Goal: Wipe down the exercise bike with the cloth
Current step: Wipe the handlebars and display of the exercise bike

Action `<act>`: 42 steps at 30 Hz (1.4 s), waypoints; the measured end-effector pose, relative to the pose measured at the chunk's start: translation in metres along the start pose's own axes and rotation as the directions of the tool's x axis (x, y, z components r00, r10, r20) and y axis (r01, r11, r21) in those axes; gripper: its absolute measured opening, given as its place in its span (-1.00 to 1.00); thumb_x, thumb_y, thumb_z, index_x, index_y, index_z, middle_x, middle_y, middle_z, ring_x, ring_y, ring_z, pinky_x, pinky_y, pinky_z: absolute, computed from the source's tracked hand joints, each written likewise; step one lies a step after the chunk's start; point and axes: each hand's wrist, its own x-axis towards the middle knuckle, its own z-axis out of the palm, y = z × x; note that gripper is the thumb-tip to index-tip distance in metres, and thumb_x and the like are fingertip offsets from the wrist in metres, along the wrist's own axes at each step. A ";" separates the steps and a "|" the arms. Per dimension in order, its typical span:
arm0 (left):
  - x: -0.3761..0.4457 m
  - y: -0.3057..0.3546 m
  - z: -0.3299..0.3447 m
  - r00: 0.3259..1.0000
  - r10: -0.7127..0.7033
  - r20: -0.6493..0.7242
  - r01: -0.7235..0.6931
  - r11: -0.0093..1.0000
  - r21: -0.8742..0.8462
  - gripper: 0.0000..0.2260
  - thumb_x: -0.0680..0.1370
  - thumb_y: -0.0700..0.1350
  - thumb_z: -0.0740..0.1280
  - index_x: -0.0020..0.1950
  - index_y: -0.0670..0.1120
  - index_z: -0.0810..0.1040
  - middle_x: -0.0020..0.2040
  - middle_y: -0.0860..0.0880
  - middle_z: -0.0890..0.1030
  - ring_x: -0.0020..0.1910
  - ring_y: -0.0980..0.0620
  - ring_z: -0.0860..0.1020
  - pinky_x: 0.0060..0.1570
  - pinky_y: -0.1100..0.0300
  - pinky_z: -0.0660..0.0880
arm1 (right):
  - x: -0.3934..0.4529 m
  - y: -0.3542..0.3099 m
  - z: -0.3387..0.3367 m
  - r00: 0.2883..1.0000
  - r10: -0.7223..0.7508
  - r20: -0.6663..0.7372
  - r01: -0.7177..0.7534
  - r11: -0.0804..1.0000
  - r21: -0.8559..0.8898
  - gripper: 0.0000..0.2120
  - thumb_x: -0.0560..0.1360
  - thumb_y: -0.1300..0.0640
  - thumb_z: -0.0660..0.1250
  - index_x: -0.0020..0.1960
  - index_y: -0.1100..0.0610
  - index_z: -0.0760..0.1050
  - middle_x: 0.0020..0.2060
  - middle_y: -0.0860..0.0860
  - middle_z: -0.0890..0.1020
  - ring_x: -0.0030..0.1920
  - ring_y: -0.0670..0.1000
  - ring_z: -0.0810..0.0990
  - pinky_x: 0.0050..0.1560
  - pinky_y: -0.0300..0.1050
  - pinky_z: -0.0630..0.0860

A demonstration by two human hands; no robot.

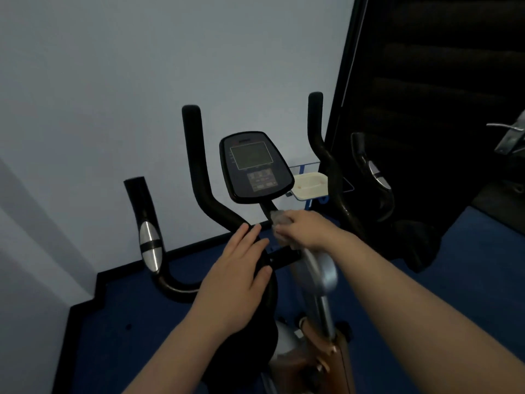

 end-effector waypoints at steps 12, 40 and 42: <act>-0.001 0.000 0.005 1.000 0.001 -0.016 0.000 0.998 0.069 -0.52 0.66 0.08 0.11 0.57 0.07 0.16 0.57 0.26 -0.09 0.48 0.36 -0.29 0.39 0.32 -0.04 | -0.088 0.048 0.095 0.670 -0.088 -0.737 0.326 0.927 0.186 -0.55 0.57 0.05 0.26 0.42 0.16 0.39 0.43 0.00 0.37 0.46 -0.05 0.28 0.45 -0.30 0.19; 0.000 0.002 0.009 1.000 0.002 -0.007 -0.001 0.993 0.119 -0.54 0.67 0.03 0.12 0.57 0.05 0.17 0.59 0.22 -0.06 0.51 0.29 -0.29 0.37 0.27 0.00 | -0.034 0.040 0.004 0.955 -0.253 -0.157 0.264 0.963 0.053 -0.75 0.59 -0.22 0.17 -0.02 -0.11 0.53 -0.13 -0.10 0.61 -0.08 -0.05 0.57 -0.08 -0.09 0.47; 0.002 0.001 0.009 1.000 0.004 -0.021 -0.001 0.992 0.125 -0.55 0.66 0.02 0.13 0.56 0.04 0.19 0.59 0.20 -0.02 0.52 0.26 -0.26 0.39 0.25 0.04 | -0.023 0.038 -0.004 0.972 -0.230 -0.055 0.233 0.971 0.059 -0.70 0.59 -0.23 0.15 0.08 -0.08 0.55 -0.02 -0.02 0.65 0.01 0.00 0.59 0.09 -0.01 0.52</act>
